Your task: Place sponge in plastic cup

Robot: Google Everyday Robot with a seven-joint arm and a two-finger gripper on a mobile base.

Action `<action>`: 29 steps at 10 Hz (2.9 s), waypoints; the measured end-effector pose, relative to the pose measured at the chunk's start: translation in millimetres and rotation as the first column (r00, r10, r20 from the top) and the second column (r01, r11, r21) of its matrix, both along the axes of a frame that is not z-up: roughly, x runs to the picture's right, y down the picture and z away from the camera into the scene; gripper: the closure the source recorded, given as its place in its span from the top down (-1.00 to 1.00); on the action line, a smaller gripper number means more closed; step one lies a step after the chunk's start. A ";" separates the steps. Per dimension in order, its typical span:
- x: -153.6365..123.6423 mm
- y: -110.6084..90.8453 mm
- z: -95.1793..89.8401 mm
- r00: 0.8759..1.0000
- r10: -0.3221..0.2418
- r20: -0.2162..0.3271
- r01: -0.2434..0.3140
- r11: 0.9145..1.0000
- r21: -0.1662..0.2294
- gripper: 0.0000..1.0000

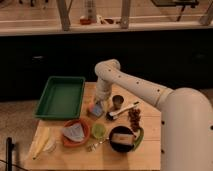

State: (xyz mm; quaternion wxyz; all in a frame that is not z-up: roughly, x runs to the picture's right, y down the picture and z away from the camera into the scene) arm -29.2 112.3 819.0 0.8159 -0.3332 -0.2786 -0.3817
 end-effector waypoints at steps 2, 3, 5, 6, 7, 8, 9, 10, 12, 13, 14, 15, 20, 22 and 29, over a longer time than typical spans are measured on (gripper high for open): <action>-1.4 9.9 -11.4 0.999 -0.037 0.020 0.037 0.999 0.001 -1.00; -2.7 16.6 -18.9 0.998 -0.053 0.032 0.053 0.999 0.005 -1.00; -3.8 32.2 -33.9 0.993 -0.101 0.068 0.101 0.995 0.009 -1.00; -3.9 37.3 -38.4 0.989 -0.121 0.085 0.120 0.993 0.010 -1.00; -3.5 45.7 -45.8 0.984 -0.145 0.106 0.144 0.989 0.012 -1.00; -2.7 51.1 -50.7 0.980 -0.161 0.120 0.161 0.987 0.015 -1.00; -2.5 57.4 -55.8 0.974 -0.182 0.136 0.181 0.983 0.016 -1.00; -2.9 63.5 -61.3 0.968 -0.203 0.148 0.203 0.979 0.019 -1.00; -4.6 70.5 -66.2 0.958 -0.231 0.167 0.230 0.973 0.023 -1.00; -4.3 73.0 -68.5 0.954 -0.243 0.175 0.242 0.970 0.026 -1.00; -3.3 75.9 -71.2 0.947 -0.258 0.190 0.257 0.966 0.028 -0.96; -2.5 77.5 -72.9 0.942 -0.267 0.201 0.267 0.963 0.028 -0.85; -1.1 82.6 -76.4 0.927 -0.302 0.223 0.305 0.952 0.023 0.19; -2.9 82.7 -76.0 0.924 -0.306 0.230 0.308 0.951 0.025 0.54; -2.2 79.2 -68.9 0.921 -0.316 0.228 0.320 0.947 0.020 0.60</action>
